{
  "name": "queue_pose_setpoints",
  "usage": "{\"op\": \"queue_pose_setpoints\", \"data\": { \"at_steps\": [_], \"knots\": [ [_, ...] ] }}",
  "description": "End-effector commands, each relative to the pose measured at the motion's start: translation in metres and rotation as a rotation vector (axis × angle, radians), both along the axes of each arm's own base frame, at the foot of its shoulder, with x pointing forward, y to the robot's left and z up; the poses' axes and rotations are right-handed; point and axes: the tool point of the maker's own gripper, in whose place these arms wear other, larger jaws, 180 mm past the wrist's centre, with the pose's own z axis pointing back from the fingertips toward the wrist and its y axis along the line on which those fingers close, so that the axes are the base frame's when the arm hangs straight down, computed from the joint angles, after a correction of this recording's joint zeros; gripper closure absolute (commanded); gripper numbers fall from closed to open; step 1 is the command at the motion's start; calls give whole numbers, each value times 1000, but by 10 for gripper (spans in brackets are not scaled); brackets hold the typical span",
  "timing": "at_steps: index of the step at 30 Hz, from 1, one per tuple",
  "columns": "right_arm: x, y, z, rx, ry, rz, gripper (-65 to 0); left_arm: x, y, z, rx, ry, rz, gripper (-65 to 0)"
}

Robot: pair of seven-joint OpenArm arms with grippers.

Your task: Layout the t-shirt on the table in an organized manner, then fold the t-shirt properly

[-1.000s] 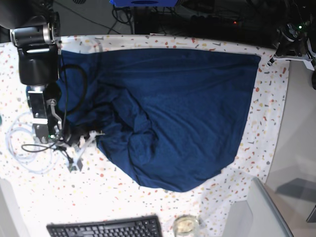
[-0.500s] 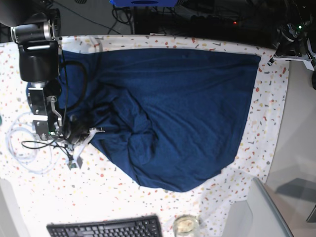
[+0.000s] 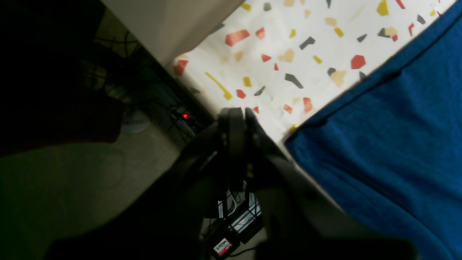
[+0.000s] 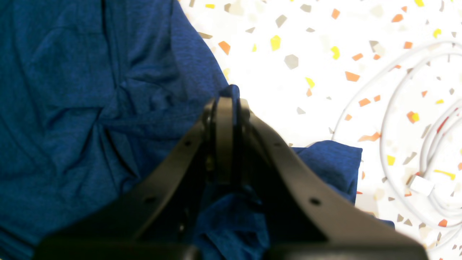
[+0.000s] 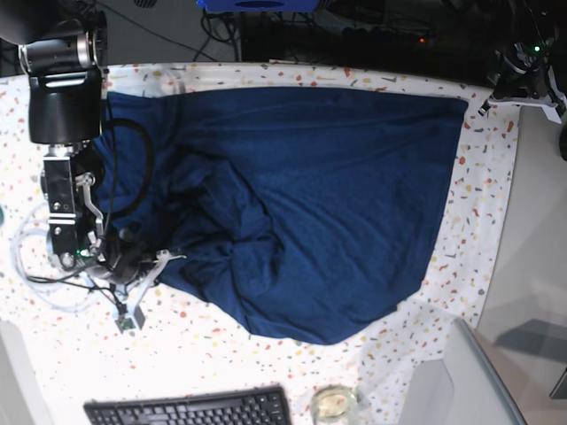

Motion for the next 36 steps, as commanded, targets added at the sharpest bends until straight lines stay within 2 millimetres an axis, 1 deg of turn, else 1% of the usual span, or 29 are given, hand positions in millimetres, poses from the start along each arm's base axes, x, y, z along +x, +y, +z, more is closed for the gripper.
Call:
{"op": "queue_pose_setpoints", "data": {
  "at_steps": [1, 2, 3, 6, 8, 10, 12, 14, 17, 19, 20, 22, 24, 27, 28, 29, 31, 36],
  "knots": [
    [11, -1, 9, 5, -30, 0, -3, 4, 7, 8, 30, -19, -9, 0],
    [7, -2, 1, 7, -6, -5, -20, 4, 7, 8, 30, -19, -9, 0],
    [6, -3, -3, 8, 5, -8, -48, 4, 7, 8, 30, -19, -9, 0],
    [4, -3, -4, 8, 8, -9, -194, 3, 7, 8, 30, -15, -9, 0],
    [8, -2, 8, 6, -28, -4, -263, 3, 7, 8, 30, -15, -9, 0],
    [4, 3, 18, 4, -68, 12, -306, 3, 7, 8, 30, -15, -9, 0],
    [3, 9, 28, 0, -102, 30, -314, 3, 6, 8, 29, -15, -8, 0],
    [-3, 28, 24, -14, -92, 96, -314, 3, 6, 8, 29, -17, -8, 0],
    [-11, 43, 13, -25, -64, 149, -314, 3, 6, 8, 29, -17, -8, 0],
    [-16, 44, 5, -25, -39, 145, -314, 3, 6, 8, 29, -15, -8, 0],
    [-20, 41, 0, -26, -25, 122, -314, 2, 6, 8, 29, -14, -8, 0],
    [-25, 35, -3, -31, -22, 49, -315, 1, 6, 7, 29, -11, -8, 0],
    [-31, 28, 3, -29, -41, -22, -318, 0, 7, 7, 30, -10, -7, 0],
    [-43, 24, 11, -14, -71, -92, -318, 0, 7, 7, 30, -10, -7, 0],
    [-47, 24, 13, -10, -76, -108, -318, 1, 6, 7, 29, -11, -8, 0],
    [-50, 30, 13, 5, -76, -116, -318, 2, 6, 7, 29, -12, -8, 0],
    [-52, 41, 11, 34, -65, -121, -318, 3, 6, 8, 29, -15, -8, 0],
    [-44, 33, -9, 59, 2, -192, -315, 2, 6, 7, 28, -14, -7, 0]
  ]
}}
